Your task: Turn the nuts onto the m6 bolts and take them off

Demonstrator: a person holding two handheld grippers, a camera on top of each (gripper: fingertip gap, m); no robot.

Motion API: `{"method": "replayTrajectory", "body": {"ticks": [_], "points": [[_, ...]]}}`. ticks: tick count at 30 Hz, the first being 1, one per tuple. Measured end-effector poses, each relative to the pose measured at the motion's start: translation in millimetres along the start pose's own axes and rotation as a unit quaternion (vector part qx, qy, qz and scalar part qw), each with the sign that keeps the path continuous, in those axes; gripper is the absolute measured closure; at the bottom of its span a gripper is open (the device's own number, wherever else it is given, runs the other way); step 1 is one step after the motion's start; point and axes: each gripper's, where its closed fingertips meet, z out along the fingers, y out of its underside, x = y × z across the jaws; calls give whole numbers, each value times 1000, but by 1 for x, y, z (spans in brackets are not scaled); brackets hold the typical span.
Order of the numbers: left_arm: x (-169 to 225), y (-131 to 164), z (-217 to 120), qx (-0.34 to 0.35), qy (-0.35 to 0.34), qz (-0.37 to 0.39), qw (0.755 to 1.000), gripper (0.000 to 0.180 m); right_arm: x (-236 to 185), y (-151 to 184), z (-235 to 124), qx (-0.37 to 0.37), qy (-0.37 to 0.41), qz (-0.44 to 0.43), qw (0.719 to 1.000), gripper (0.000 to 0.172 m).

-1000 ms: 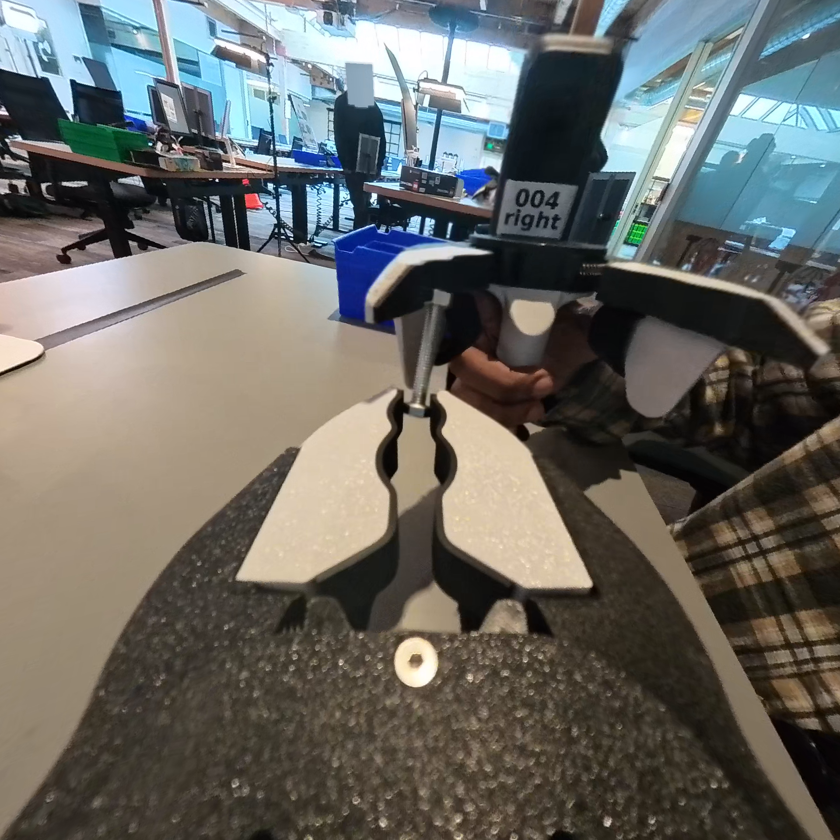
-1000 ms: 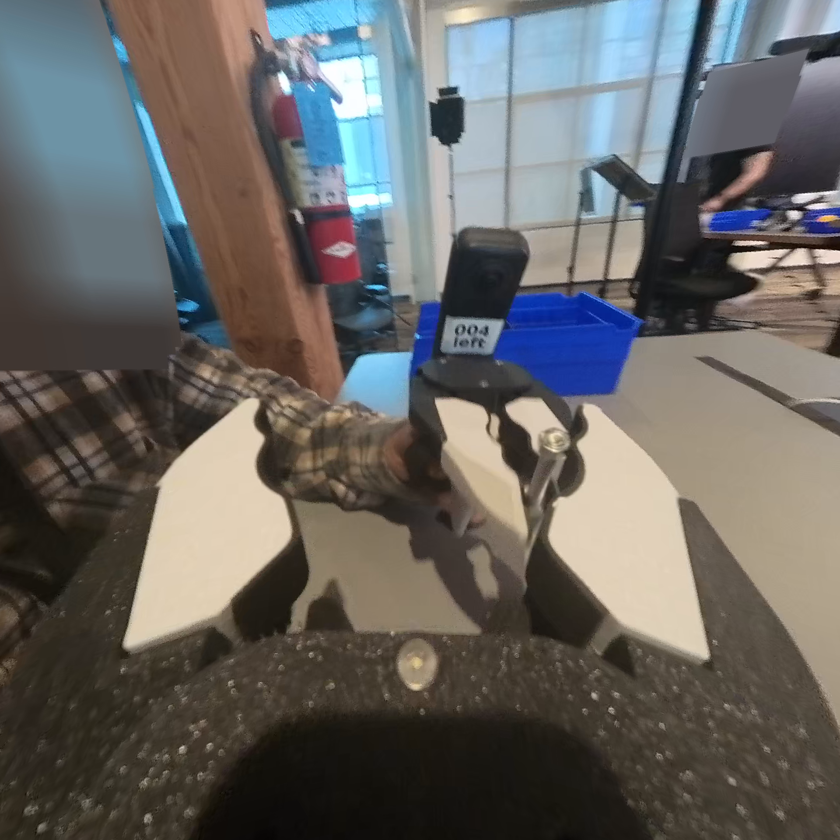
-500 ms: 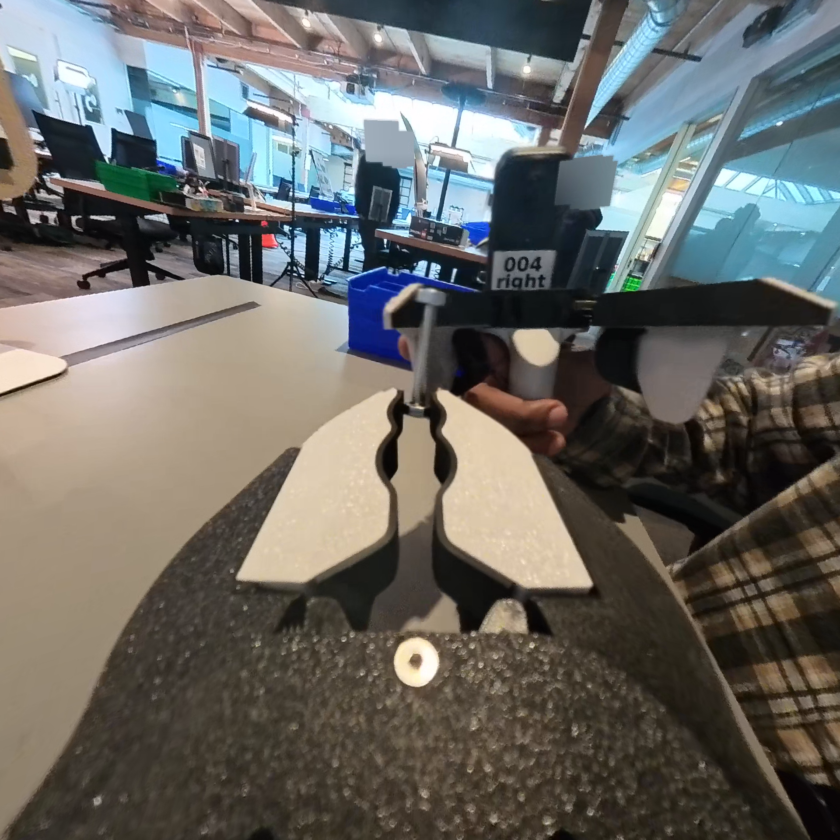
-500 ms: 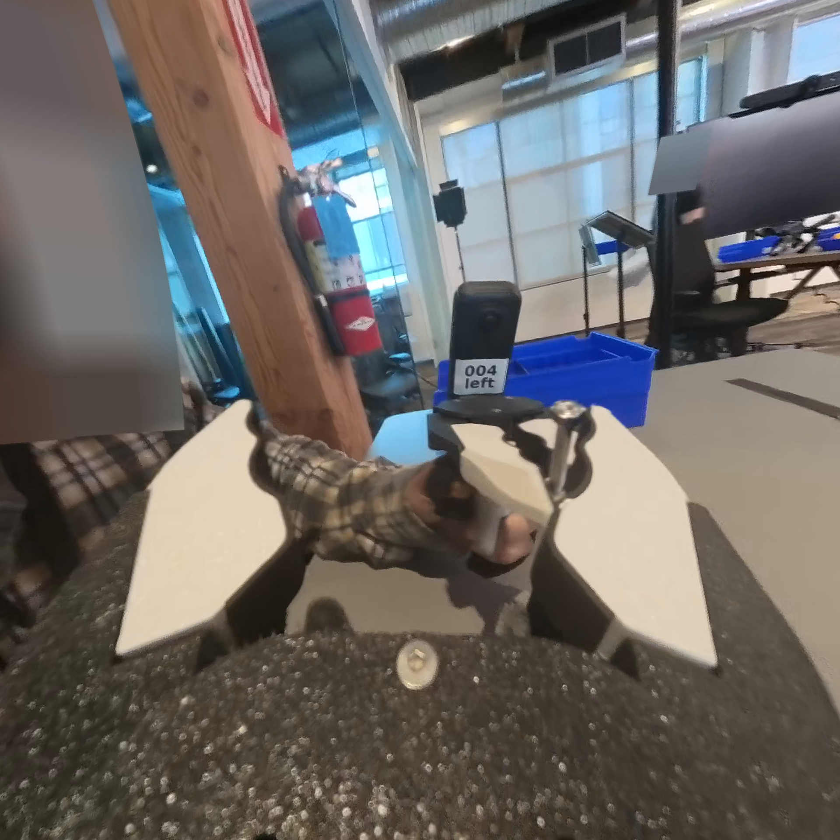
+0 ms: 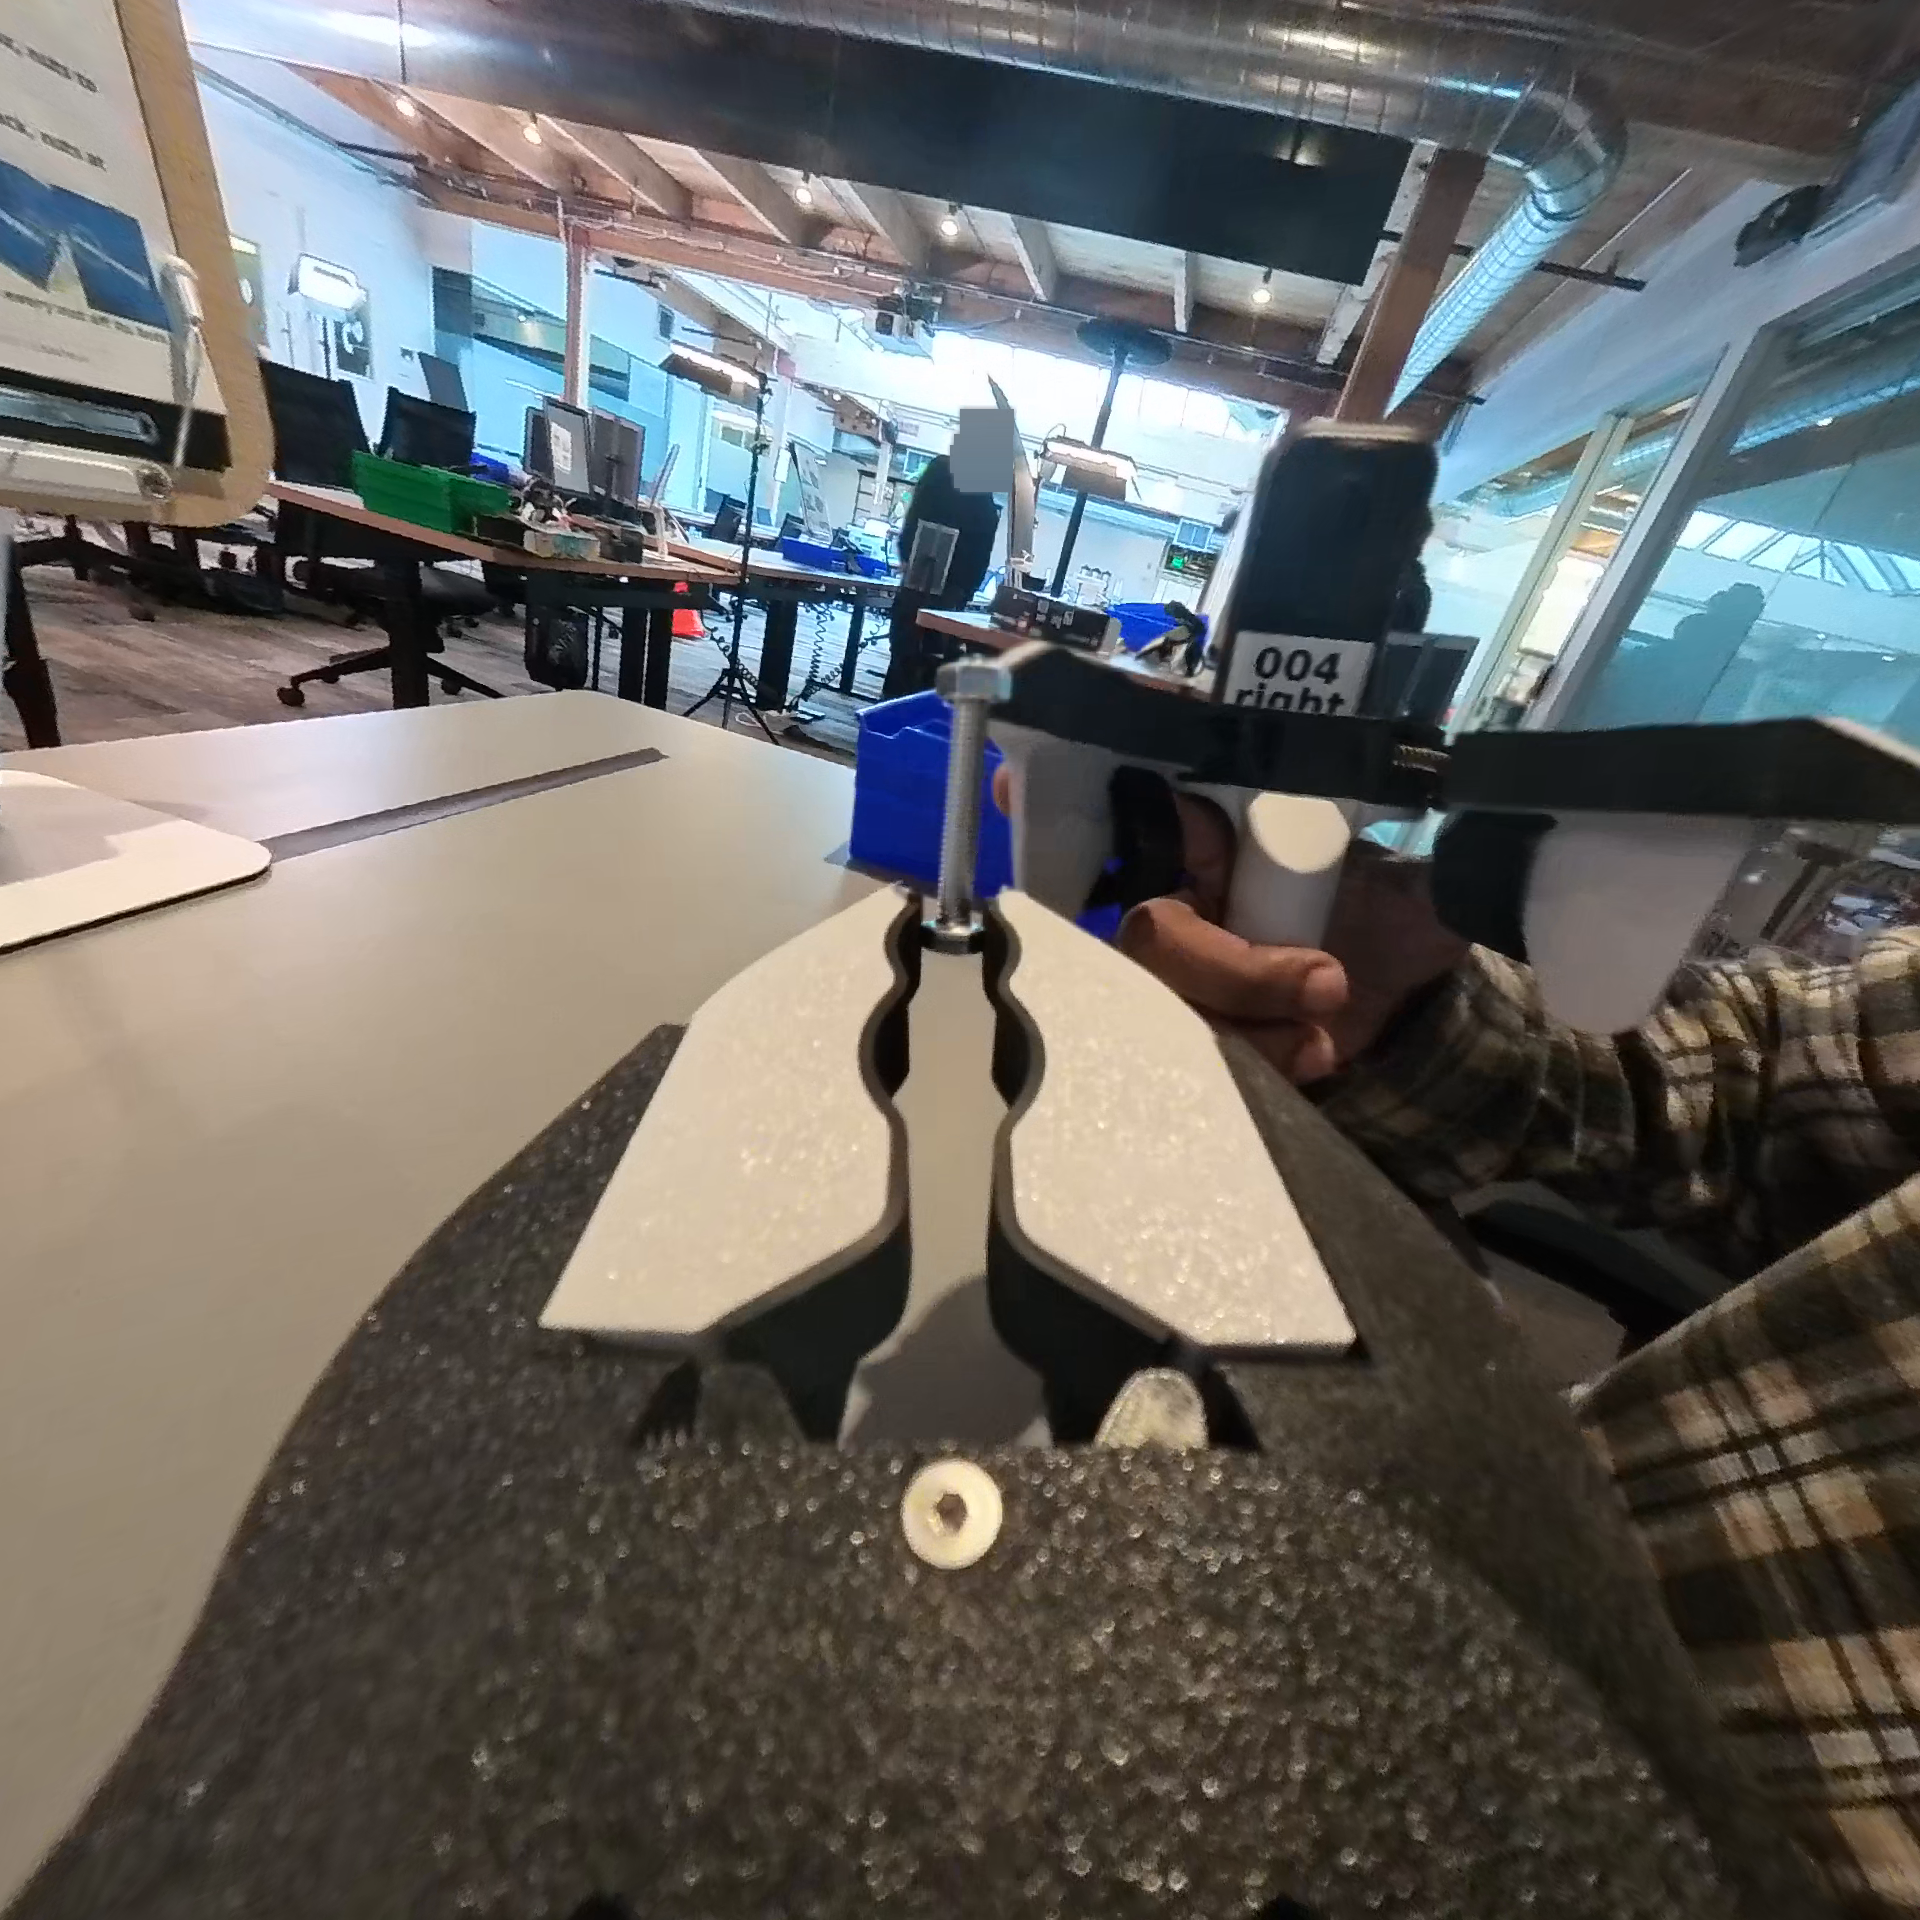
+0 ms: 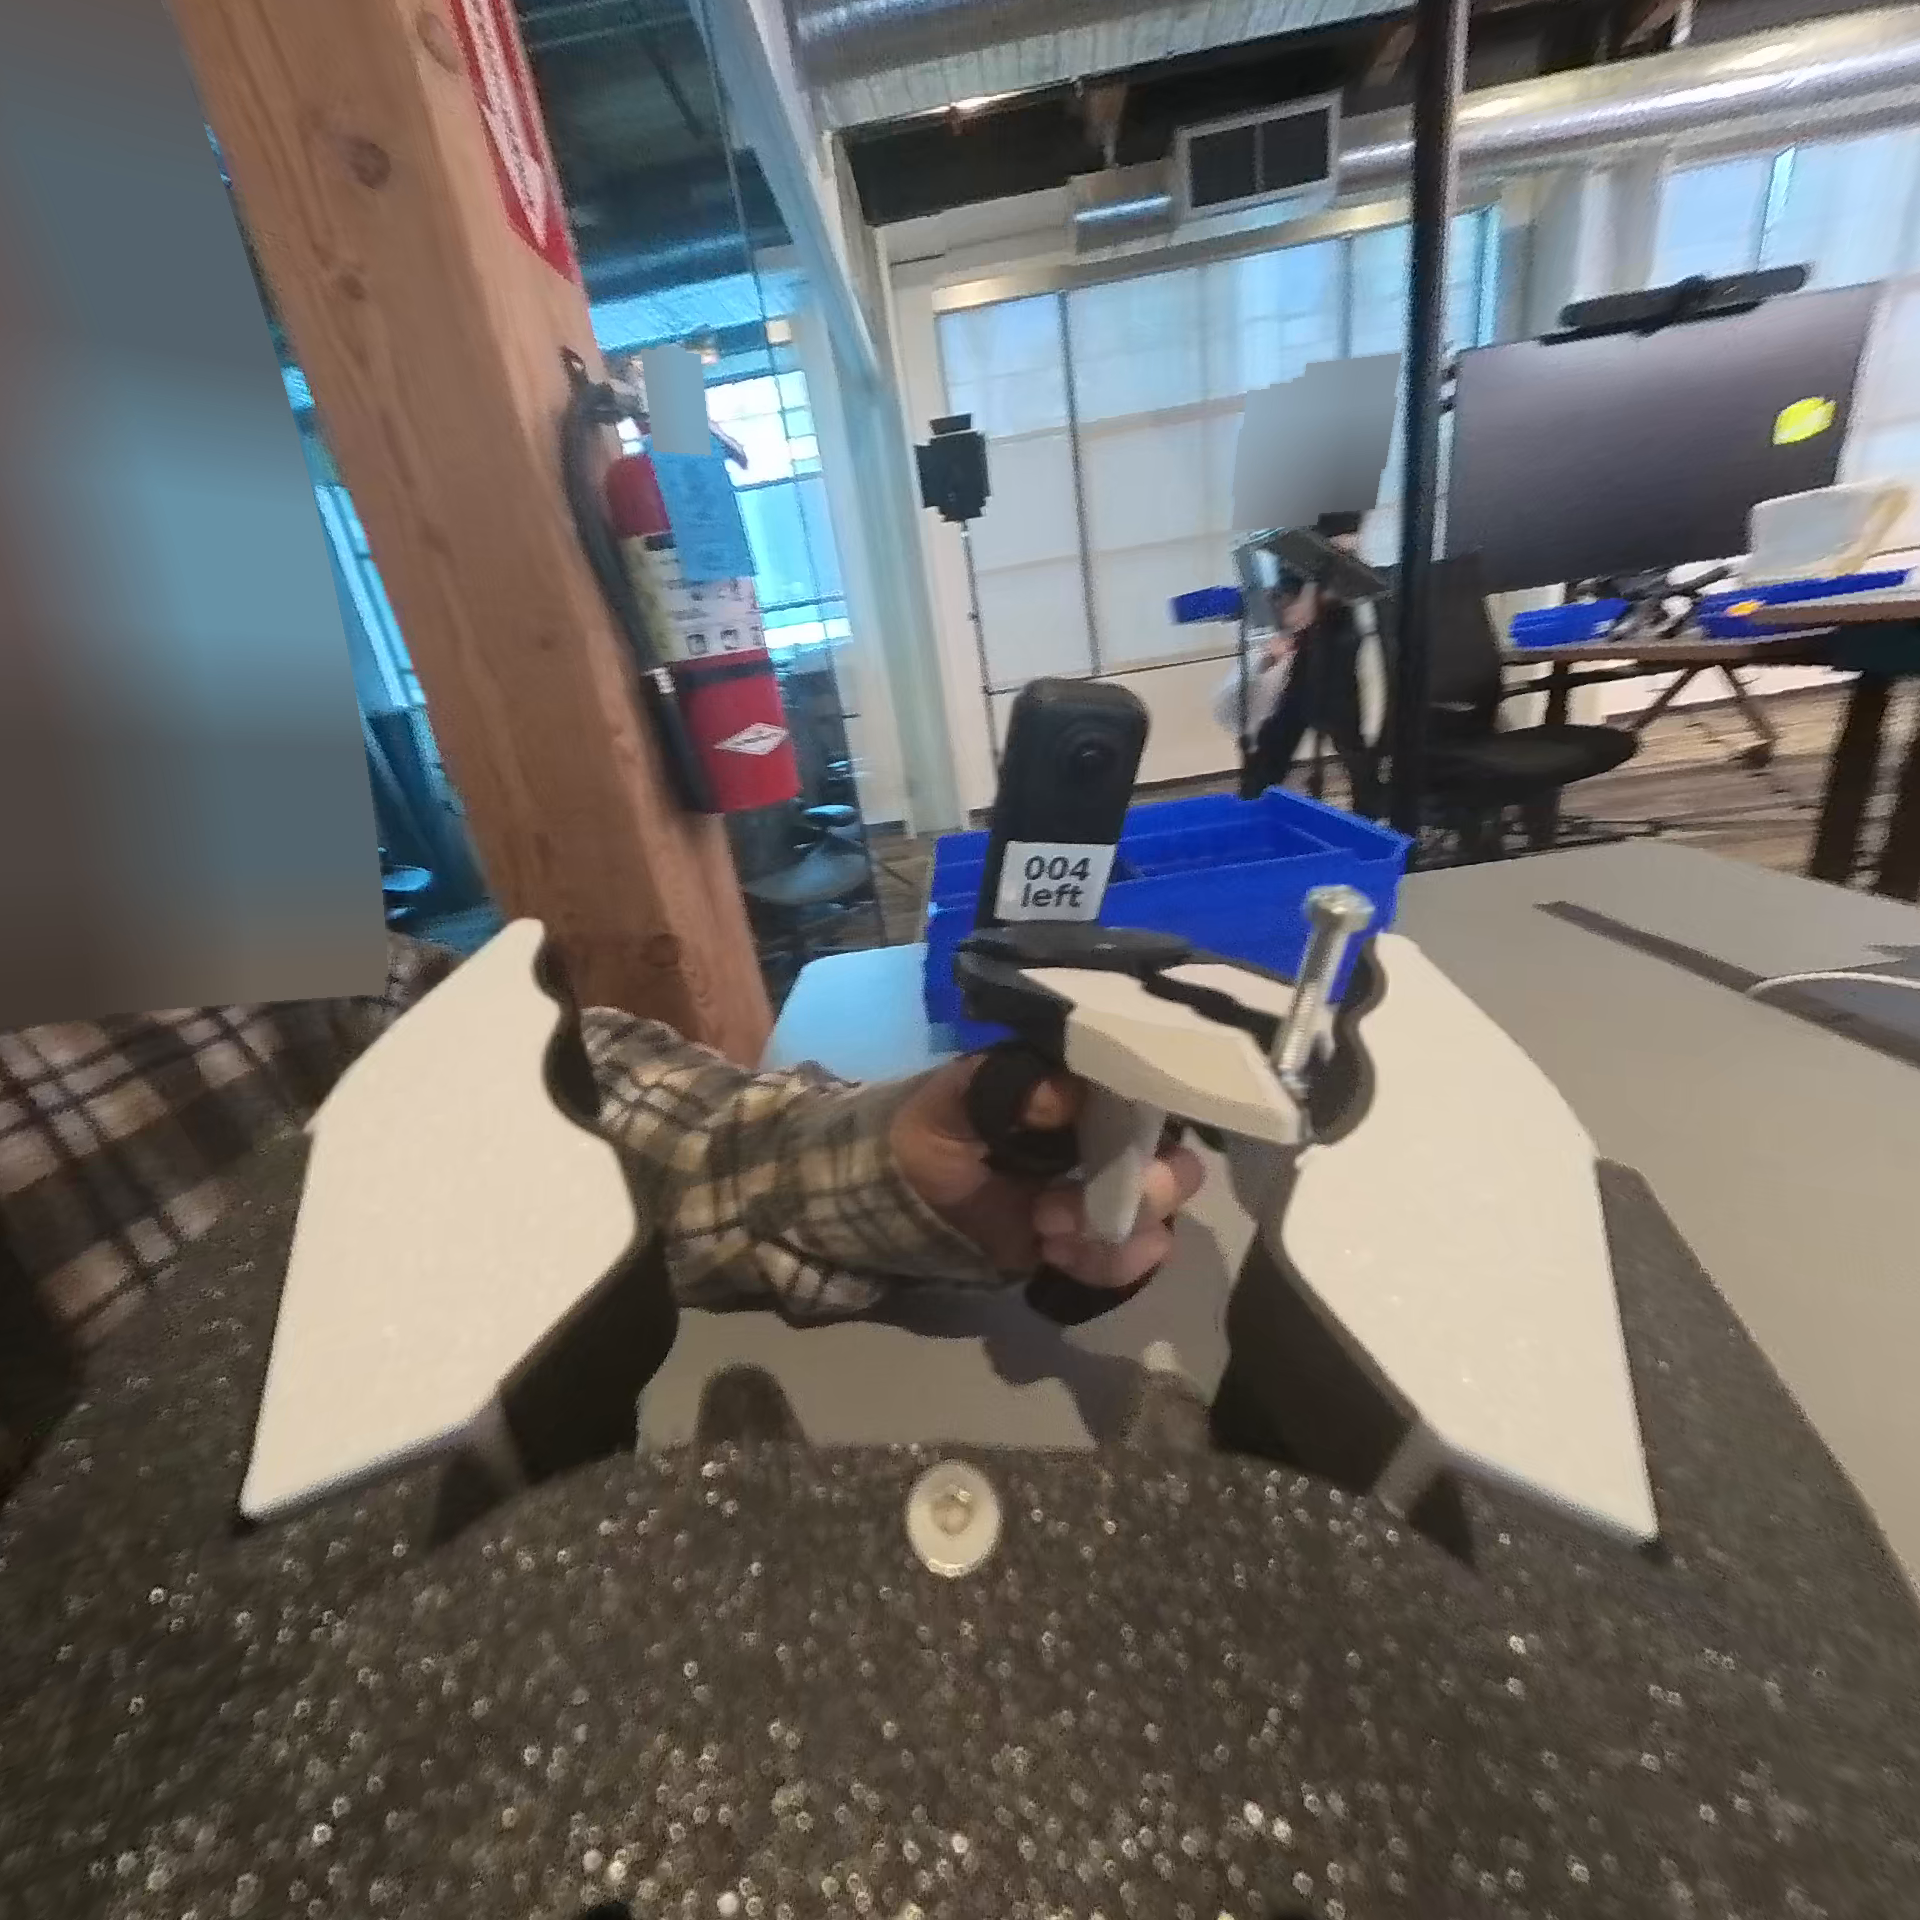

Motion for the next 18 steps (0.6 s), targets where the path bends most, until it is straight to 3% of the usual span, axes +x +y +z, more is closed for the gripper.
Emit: {"method": "replayTrajectory", "body": {"ticks": [7,13,18], "points": [[5,3,5,-3,2,3,1000,170,3,1,20,-8,-17,24,1000,32],[4,-2,2,7,3,0,1000,170,9,-2,15,-16,32,-15,999,26],[6,1,4,1,0,5,1000,171,6,6,32,-36,4,1,999,26]]}}
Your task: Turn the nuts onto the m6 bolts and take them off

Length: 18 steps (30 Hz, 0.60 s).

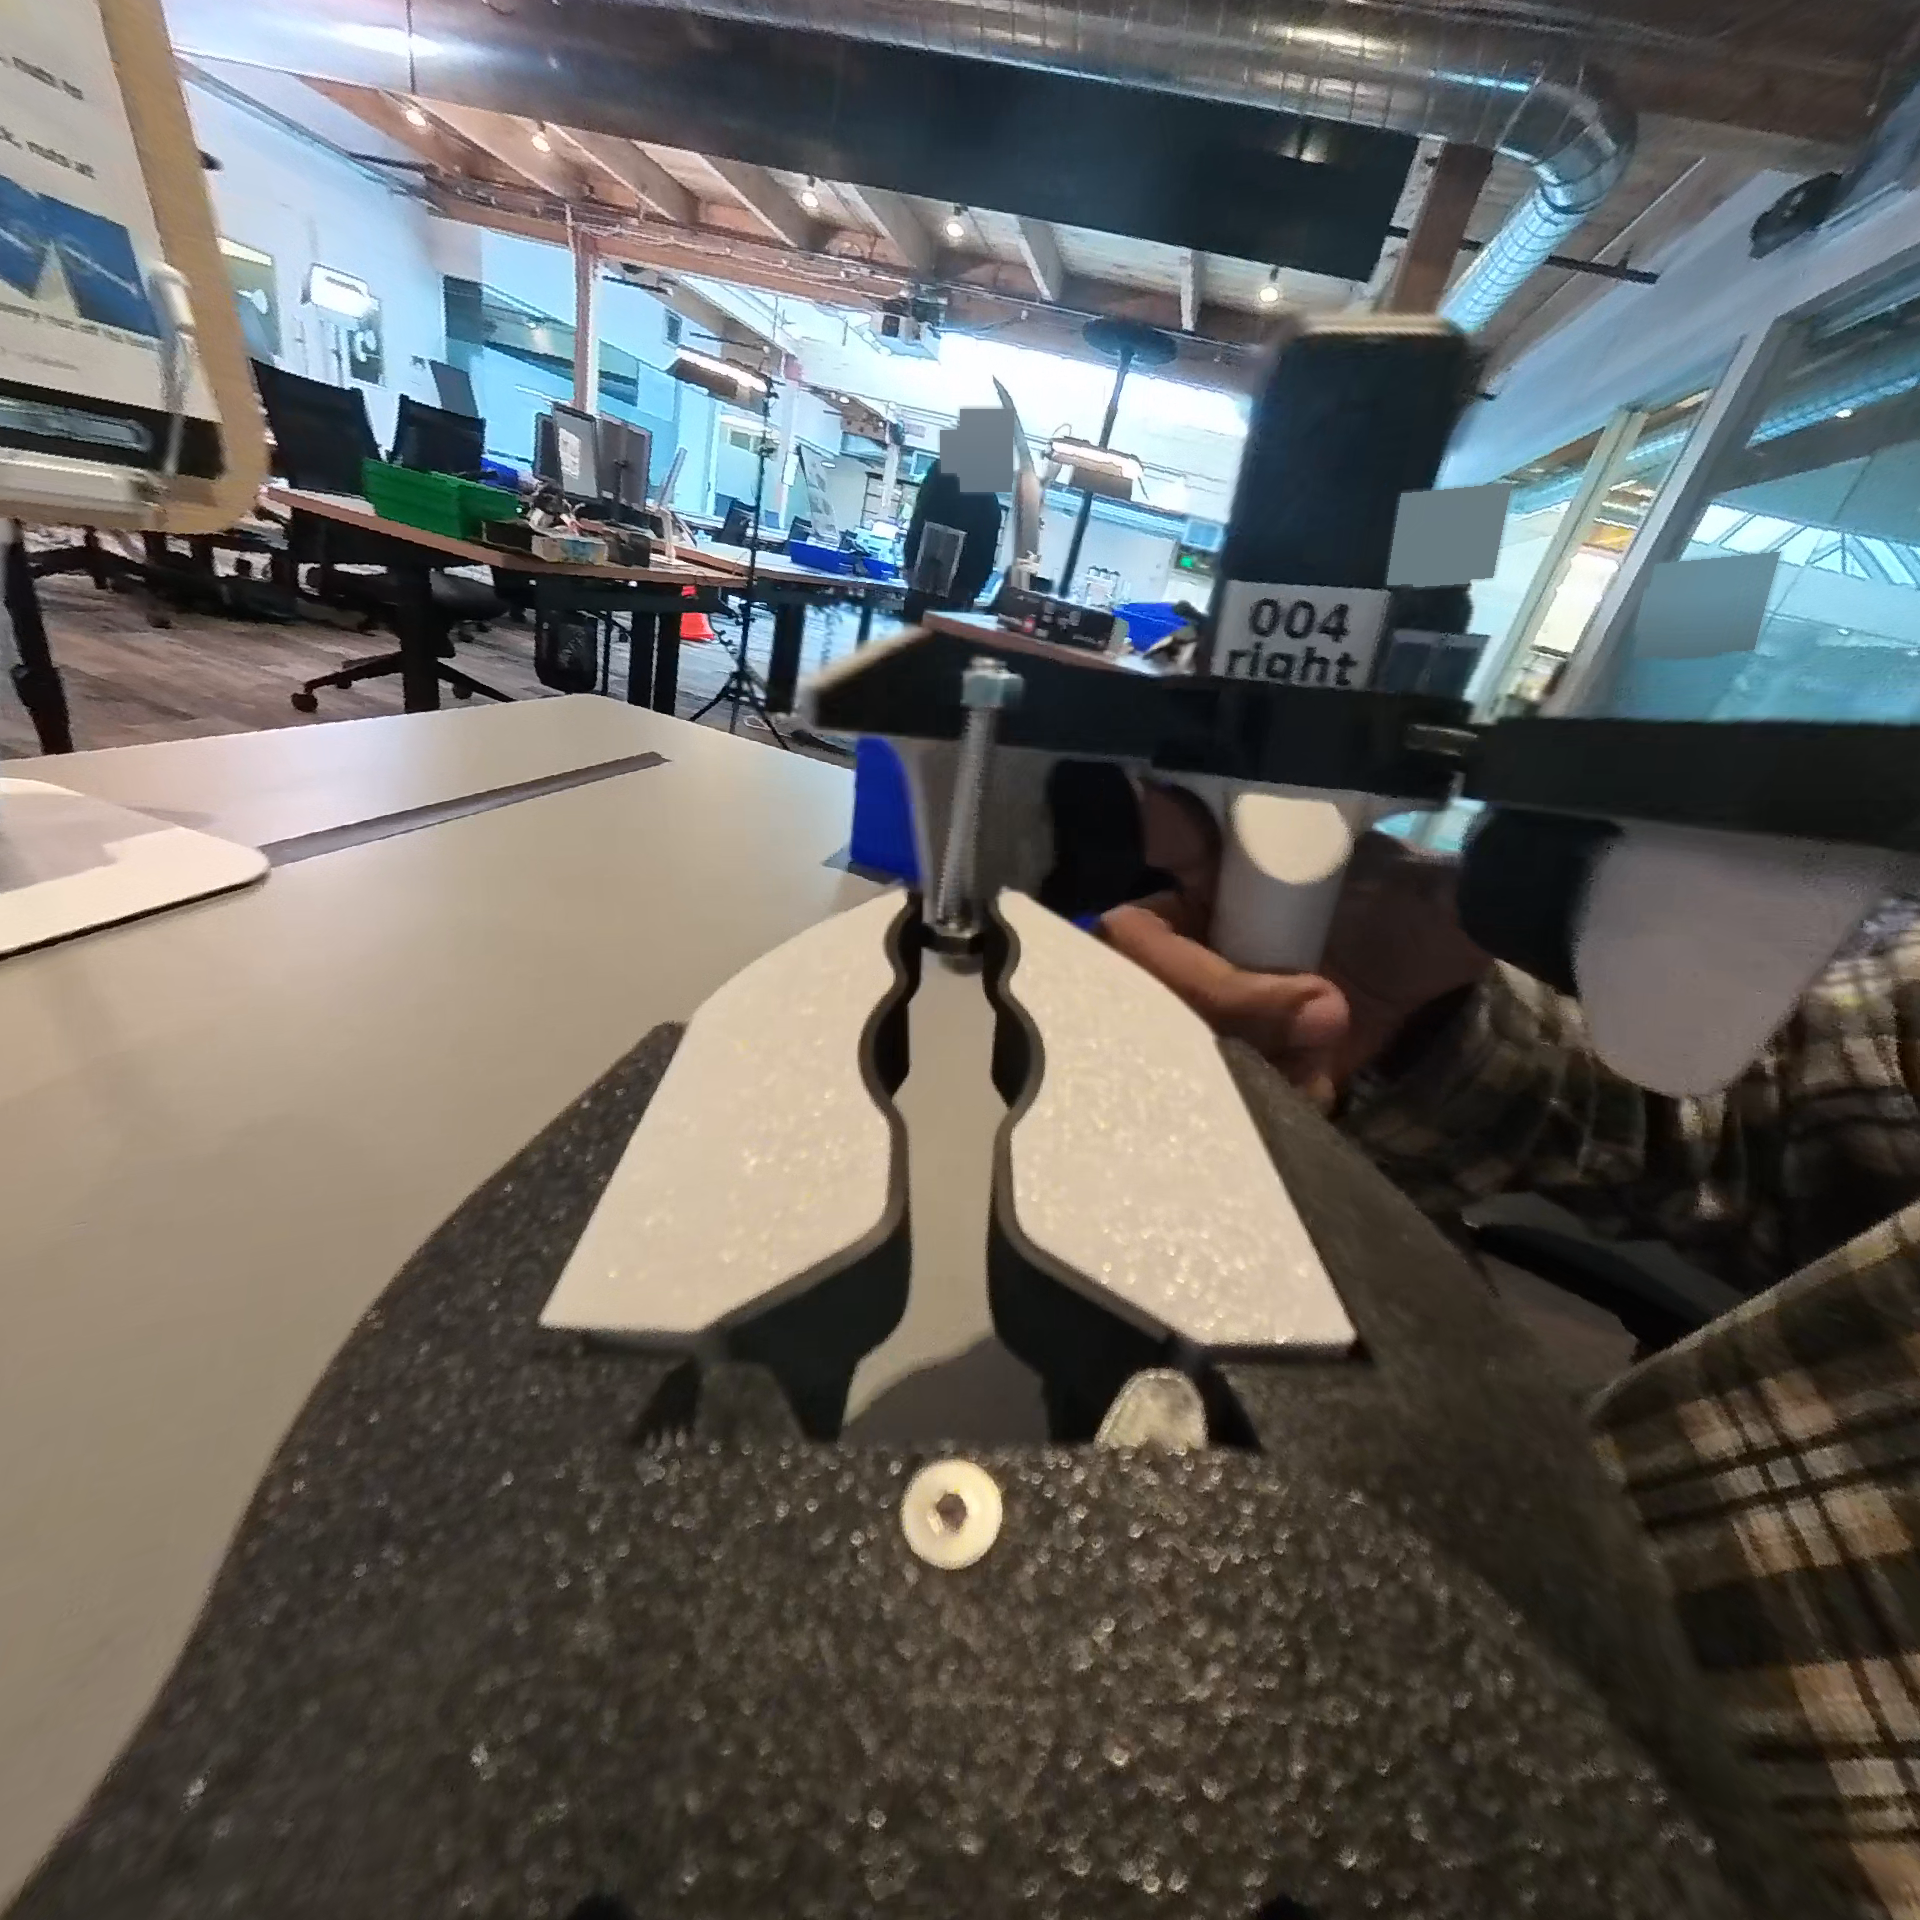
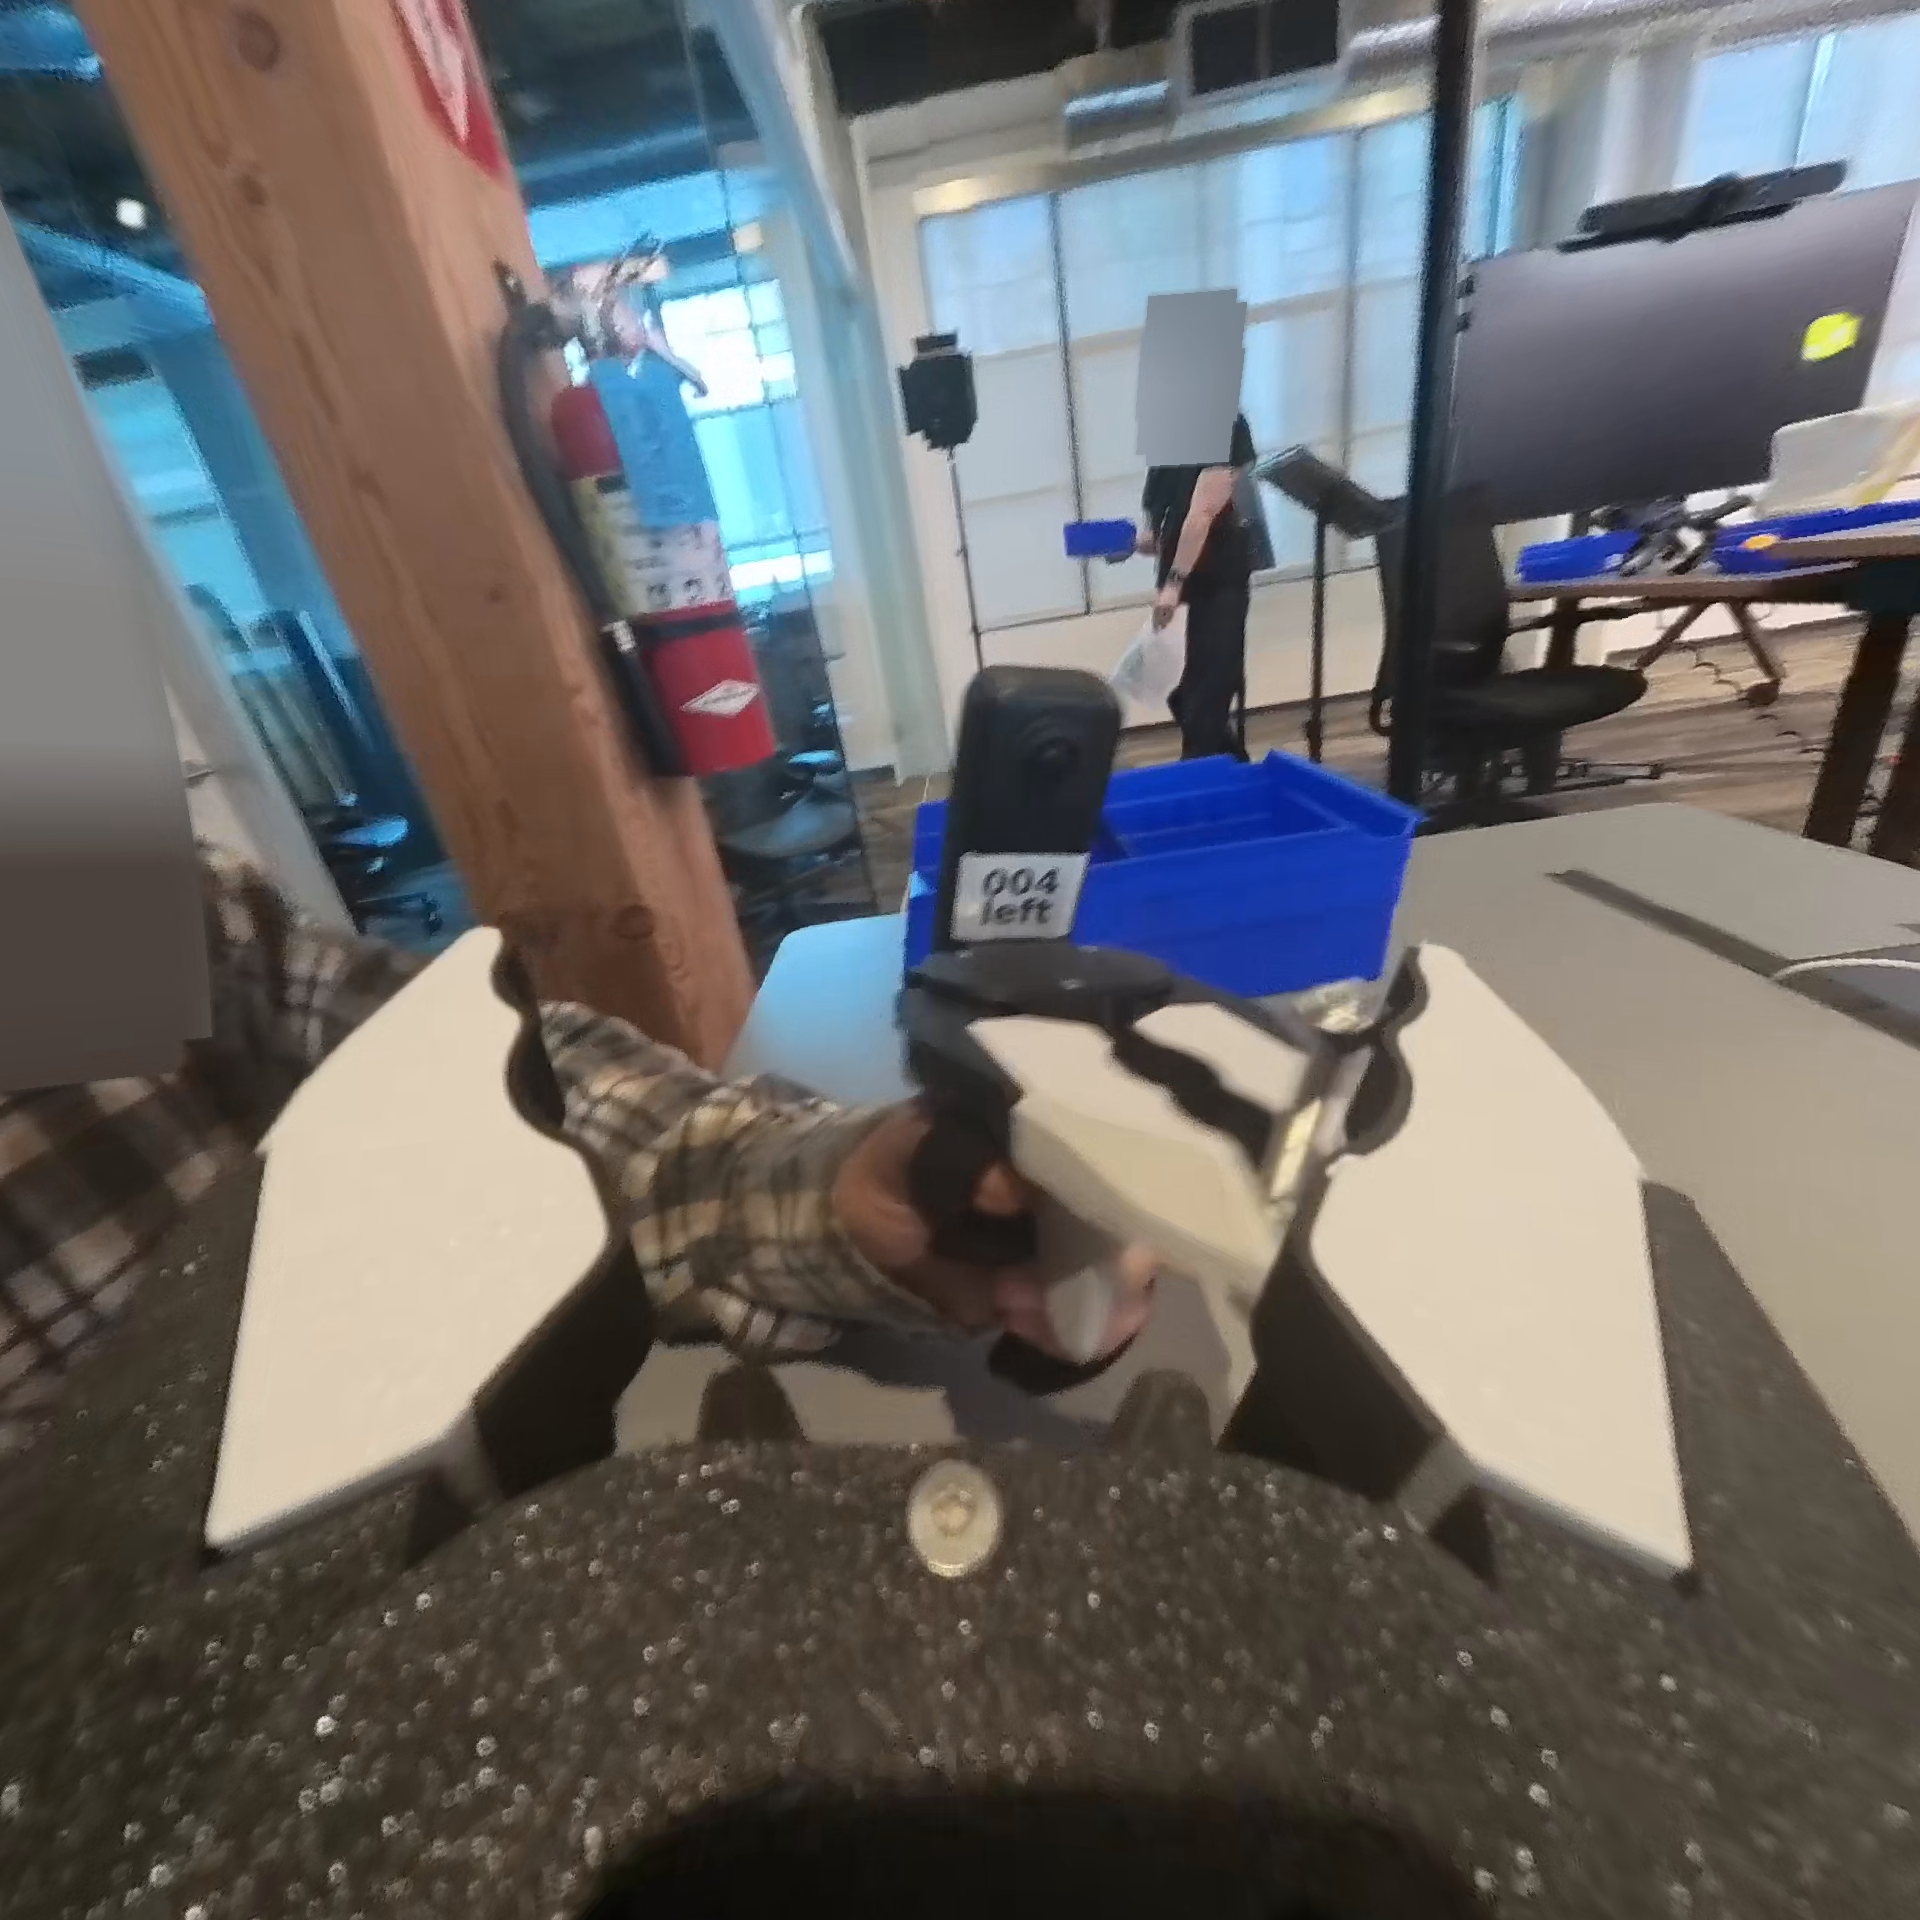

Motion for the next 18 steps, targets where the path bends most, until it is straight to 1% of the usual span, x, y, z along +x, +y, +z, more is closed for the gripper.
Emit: {"method": "replayTrajectory", "body": {"ticks": [3,5,9,12,16,18], "points": [[-6,-4,-5,6,-10,-3,1000,170,-9,2,-13,-7,15,-16,1000,26],[-5,-3,-4,3,-6,-2,1000,170,-9,5,-18,-24,23,-19,999,26],[2,3,1,-14,5,9,1000,170,0,0,-12,-42,18,-13,999,25],[3,4,2,-17,4,14,1000,170,-4,4,-7,-56,-7,6,998,26],[-2,1,-1,-13,-7,15,1000,170,-16,4,-21,-51,7,-6,999,26],[-2,1,-1,-14,-6,14,1000,170,-14,2,-26,-49,20,-13,999,26]]}}
